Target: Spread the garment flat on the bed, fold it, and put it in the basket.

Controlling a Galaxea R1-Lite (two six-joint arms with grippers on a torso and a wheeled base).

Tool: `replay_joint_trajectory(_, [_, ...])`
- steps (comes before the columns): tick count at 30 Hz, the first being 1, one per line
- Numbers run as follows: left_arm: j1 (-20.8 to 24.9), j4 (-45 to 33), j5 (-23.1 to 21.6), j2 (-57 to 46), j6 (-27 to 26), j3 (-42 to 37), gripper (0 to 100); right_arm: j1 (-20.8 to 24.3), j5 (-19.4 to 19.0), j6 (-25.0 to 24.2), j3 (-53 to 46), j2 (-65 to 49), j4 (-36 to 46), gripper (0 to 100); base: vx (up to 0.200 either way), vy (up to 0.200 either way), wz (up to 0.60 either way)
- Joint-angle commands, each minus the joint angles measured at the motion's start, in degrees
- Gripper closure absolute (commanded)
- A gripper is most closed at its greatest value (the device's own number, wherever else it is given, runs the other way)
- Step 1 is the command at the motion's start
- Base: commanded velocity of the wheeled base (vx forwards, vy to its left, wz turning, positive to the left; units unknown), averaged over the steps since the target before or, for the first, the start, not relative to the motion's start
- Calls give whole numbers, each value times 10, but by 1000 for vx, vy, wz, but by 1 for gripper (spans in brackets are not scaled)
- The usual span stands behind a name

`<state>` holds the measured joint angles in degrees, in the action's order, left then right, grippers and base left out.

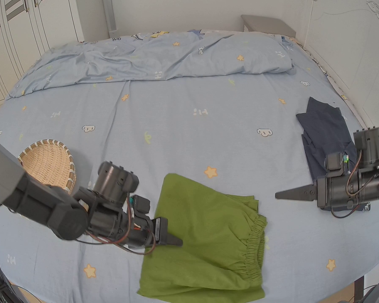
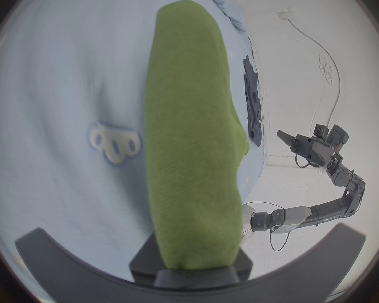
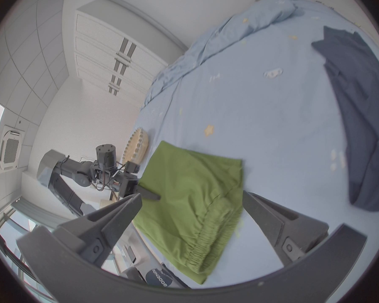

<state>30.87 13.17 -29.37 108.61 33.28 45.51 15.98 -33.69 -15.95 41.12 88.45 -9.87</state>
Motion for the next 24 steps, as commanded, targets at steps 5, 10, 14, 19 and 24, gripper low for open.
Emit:
replay_joint_trajectory(5, [-138,-213,-21,-91,-134,192,100,-66,-14,4,71,1,56,0,0,0,0])
replay_joint_trajectory(10, [-155,-213,-23,-92,-137,203,100,-68,-14,3,72,1,57,0,0,0,0])
replay_joint_trajectory(14, [-156,-234,-23,-90,-137,225,100,-67,-14,4,70,-1,57,0,0,50,0])
replay_joint_trajectory(19, [-158,-294,-22,-91,-138,261,100,-66,-14,4,70,-2,57,0,0,200,0])
replay_joint_trajectory(24, [-161,-353,-20,-96,-151,292,100,-62,-14,3,69,-2,57,0,0,200,0])
